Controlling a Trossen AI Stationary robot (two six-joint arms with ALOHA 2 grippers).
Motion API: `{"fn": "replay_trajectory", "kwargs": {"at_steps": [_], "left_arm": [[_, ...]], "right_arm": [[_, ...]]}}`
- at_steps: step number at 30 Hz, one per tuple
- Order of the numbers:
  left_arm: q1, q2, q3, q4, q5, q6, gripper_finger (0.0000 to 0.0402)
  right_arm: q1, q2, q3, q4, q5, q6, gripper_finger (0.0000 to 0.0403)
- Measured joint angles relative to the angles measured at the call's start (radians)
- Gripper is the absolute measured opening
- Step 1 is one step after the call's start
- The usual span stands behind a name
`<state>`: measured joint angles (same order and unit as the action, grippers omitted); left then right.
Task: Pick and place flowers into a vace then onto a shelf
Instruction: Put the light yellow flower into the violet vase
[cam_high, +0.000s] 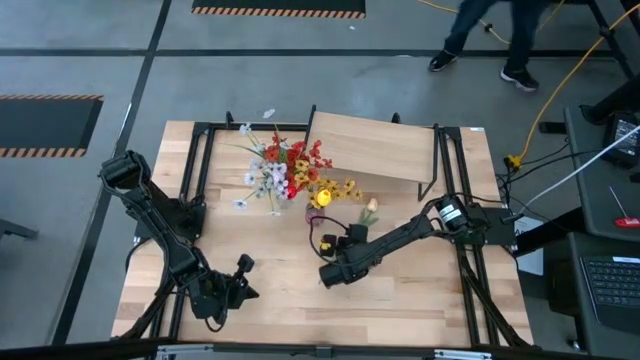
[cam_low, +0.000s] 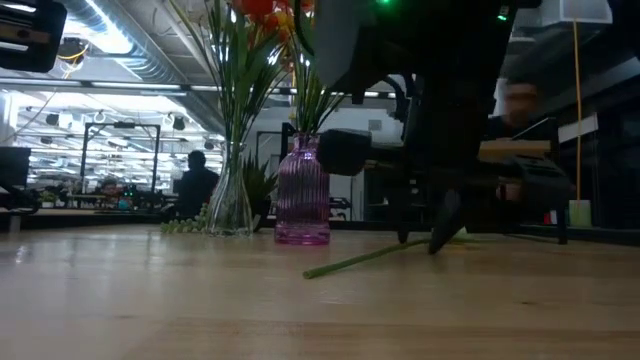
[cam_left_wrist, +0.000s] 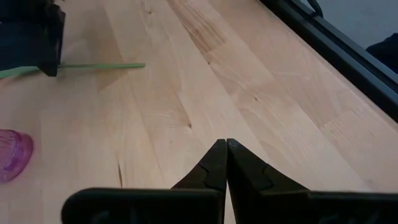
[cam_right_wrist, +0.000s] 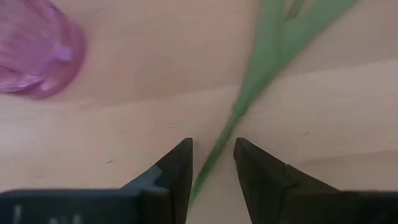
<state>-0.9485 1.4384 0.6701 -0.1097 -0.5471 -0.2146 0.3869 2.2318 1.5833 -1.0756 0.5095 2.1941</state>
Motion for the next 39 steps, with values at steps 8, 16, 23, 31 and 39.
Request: {"fn": "replay_trajectory", "kwargs": {"at_steps": [8,16,23,31,39], "left_arm": [[0.000,0.000,0.000,0.000,0.010,0.000,0.0003],[0.000,0.000,0.000,0.000,0.018,-0.007,0.0004],[0.000,0.000,0.000,0.001,0.018,-0.010,0.0002],[0.000,0.000,0.000,0.001,0.018,-0.011,0.0005],[0.000,0.000,0.000,0.000,0.018,-0.011,0.0003]], "right_arm": [[-0.005,0.000,0.000,-0.068,-0.067,-0.053,0.0108],[0.000,0.000,-0.002,-0.147,-0.124,-0.190,0.0038],[0.007,0.000,-0.002,-0.159,-0.127,-0.349,0.0012],[0.007,0.000,-0.002,-0.164,-0.145,-0.499,0.0033],[0.057,-0.002,-0.002,-0.194,-0.192,-0.554,0.0007]]}}
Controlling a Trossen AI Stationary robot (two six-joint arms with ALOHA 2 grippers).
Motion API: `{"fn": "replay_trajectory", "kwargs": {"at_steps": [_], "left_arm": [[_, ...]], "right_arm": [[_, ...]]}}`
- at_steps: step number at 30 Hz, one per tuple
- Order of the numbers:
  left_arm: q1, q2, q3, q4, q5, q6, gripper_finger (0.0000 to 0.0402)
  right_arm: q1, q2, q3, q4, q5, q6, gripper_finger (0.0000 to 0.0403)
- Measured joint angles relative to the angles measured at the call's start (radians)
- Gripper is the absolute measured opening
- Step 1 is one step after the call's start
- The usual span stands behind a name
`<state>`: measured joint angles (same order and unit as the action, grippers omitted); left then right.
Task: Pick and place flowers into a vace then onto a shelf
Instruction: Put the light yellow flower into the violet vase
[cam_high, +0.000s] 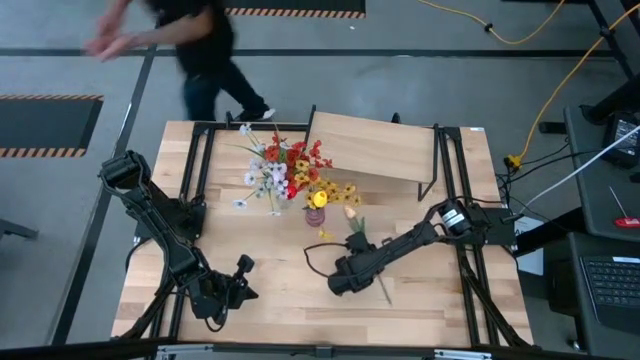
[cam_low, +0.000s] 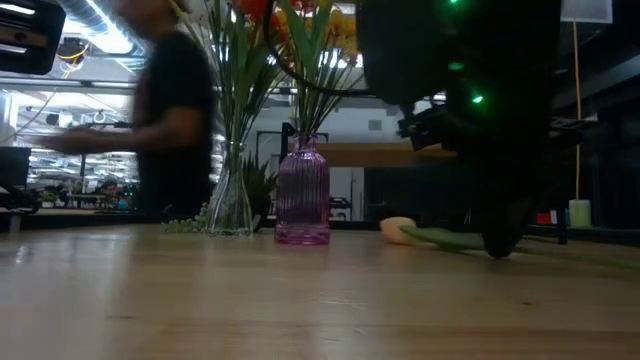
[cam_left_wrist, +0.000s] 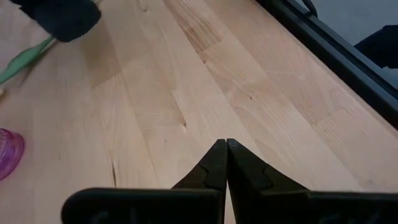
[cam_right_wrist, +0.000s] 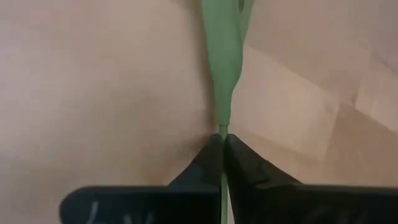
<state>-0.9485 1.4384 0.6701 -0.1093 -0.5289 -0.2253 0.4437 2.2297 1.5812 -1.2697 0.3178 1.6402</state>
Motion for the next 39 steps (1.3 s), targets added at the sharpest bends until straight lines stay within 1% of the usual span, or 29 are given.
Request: {"fn": "replay_trajectory", "kwargs": {"at_steps": [6,8,13,16,18,25,29,34,37,39], "left_arm": [[0.000,0.000,0.000,-0.052,0.009,-0.019,0.0002],[0.000,-0.002,0.000,-0.081,0.027,-0.032,0.0003],[0.000,-0.038,-0.002,-0.138,0.031,-0.059,0.0001],[0.000,-0.078,-0.002,-0.143,0.031,-0.041,0.0003],[0.000,-0.105,-0.001,-0.147,0.031,-0.020,0.0003],[0.014,-0.171,-0.001,-0.146,0.011,0.038,0.0003],[0.049,-0.174,-0.001,-0.117,-0.031,0.038,0.0001],[0.102,-0.174,-0.001,-0.069,-0.030,0.041,0.0003],[0.127,-0.174,-0.001,-0.067,-0.030,0.053,0.0001],[0.137,-0.174,-0.001,-0.066,-0.029,0.055,0.0001]], "right_arm": [[0.081,-0.062,-0.001,0.003,-0.009,-0.004,0.0003],[0.116,-0.092,-0.001,0.006,0.018,-0.004,0.0002],[0.206,-0.158,-0.001,0.066,0.188,-0.004,0.0002],[0.251,-0.182,0.000,0.113,0.347,-0.006,0.0001],[0.271,-0.185,0.001,0.141,0.426,-0.052,0.0001],[0.304,-0.185,0.001,0.222,0.561,-0.230,0.0000],[0.332,-0.198,0.001,0.213,0.572,-0.296,0.0000],[0.363,-0.235,0.001,0.243,0.564,-0.387,0.0000],[0.367,-0.262,0.001,0.320,0.521,-0.489,0.0000],[0.363,-0.278,0.001,0.372,0.458,-0.563,0.0000]]}}
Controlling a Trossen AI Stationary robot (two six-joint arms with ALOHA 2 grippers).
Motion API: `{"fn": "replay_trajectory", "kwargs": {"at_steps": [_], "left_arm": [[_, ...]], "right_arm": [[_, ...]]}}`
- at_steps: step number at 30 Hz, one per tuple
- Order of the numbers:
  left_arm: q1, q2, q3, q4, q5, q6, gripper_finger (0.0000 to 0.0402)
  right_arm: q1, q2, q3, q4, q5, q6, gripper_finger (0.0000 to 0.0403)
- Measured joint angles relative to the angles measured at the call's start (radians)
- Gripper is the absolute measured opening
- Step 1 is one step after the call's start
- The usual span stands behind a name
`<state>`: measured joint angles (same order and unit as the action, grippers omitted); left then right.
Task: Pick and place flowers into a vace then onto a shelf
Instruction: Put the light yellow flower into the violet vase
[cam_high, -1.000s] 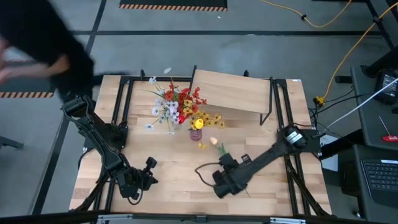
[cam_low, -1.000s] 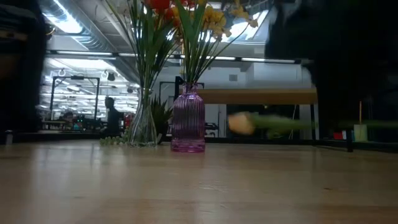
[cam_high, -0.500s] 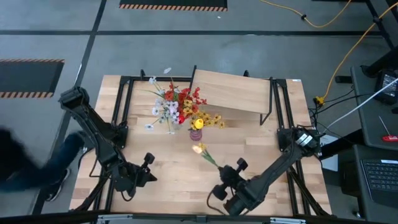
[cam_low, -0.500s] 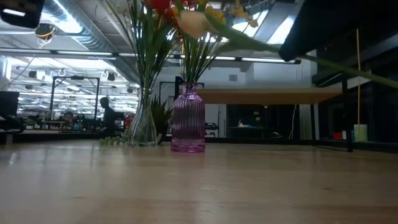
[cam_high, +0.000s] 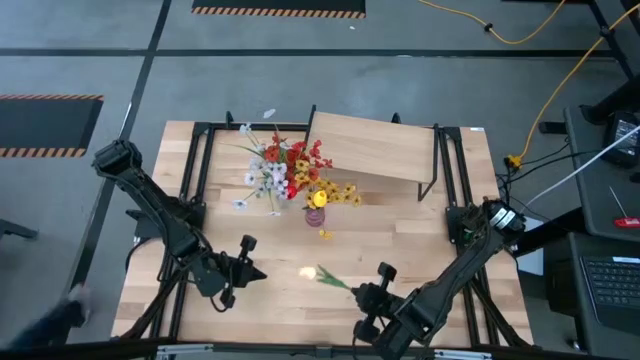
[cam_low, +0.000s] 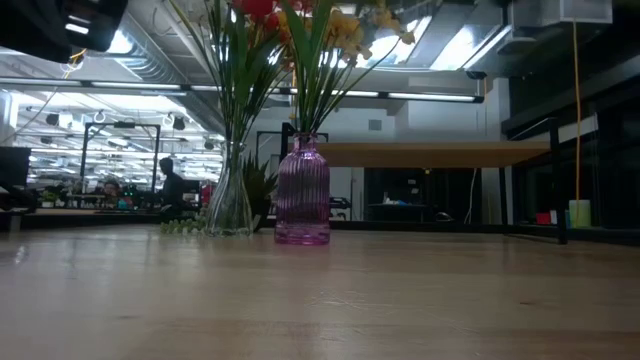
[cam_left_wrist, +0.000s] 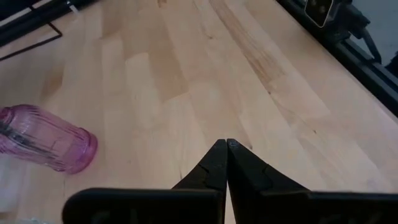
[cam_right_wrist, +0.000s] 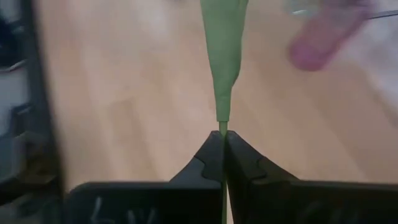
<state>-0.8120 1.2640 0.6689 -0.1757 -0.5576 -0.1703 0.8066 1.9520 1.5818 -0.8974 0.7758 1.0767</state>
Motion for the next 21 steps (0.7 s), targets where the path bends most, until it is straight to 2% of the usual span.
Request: {"fn": "replay_trajectory", "kwargs": {"at_steps": [2,6,13,16,21], "left_arm": [[0.005,0.000,0.000,0.000,0.000,0.001,0.0003],[-0.001,0.000,0.000,0.000,0.000,0.017,0.0001],[-0.030,0.000,0.000,0.000,-0.001,0.027,0.0002],[-0.033,0.000,0.001,0.000,-0.001,0.025,0.0001],[-0.030,0.000,0.001,0.018,-0.021,0.027,0.0002]], "right_arm": [[-0.011,-0.015,0.000,0.045,-0.053,-0.068,0.0000],[-0.029,-0.046,0.000,0.074,-0.063,-0.146,0.0000],[-0.025,-0.062,-0.005,0.081,0.047,-0.230,0.0000],[-0.025,-0.068,-0.064,0.166,0.062,-0.280,0.0000],[-0.032,-0.125,-0.238,0.377,0.017,-0.318,0.0000]]}}
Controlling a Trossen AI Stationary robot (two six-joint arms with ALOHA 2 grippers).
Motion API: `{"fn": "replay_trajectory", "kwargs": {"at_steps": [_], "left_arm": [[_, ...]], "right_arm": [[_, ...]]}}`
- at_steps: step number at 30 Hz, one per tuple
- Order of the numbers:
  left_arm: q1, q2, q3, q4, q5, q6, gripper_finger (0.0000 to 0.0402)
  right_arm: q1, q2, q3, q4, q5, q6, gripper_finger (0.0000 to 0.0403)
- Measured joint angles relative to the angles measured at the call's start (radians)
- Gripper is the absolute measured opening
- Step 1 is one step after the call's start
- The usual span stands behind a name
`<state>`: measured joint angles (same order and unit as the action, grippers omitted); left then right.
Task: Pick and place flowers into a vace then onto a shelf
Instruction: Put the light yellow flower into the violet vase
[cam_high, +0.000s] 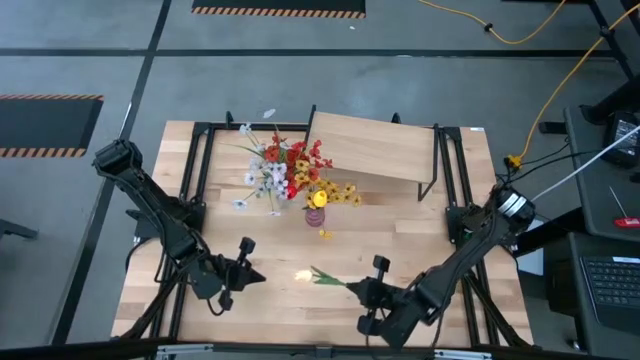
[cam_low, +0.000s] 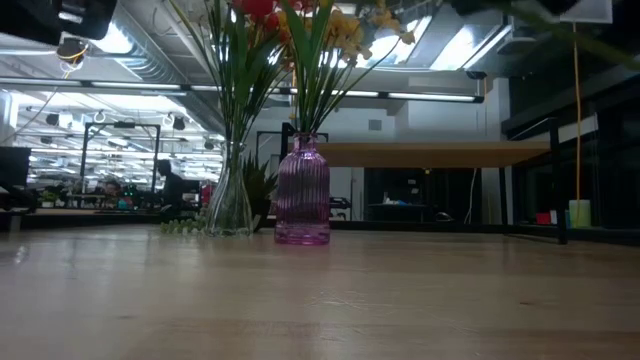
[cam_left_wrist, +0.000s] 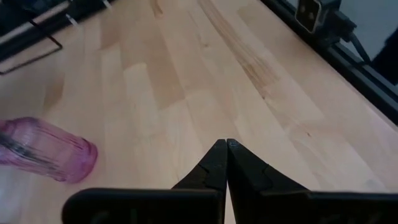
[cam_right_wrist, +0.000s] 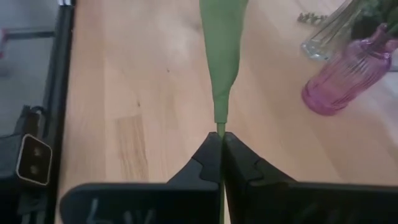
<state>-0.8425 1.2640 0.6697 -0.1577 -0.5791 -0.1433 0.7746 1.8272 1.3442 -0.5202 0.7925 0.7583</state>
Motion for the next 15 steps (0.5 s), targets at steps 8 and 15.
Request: {"fn": "replay_trajectory", "kwargs": {"at_steps": [8,15], "left_arm": [[0.020,0.000,0.001,0.066,-0.031,0.034,0.0003],[0.095,0.000,0.001,0.082,-0.035,0.040,0.0003]], "right_arm": [[-0.001,-0.194,-0.399,0.547,0.038,-0.292,0.0000],[-0.037,-0.279,-0.737,1.288,0.148,-0.750,0.0000]]}}
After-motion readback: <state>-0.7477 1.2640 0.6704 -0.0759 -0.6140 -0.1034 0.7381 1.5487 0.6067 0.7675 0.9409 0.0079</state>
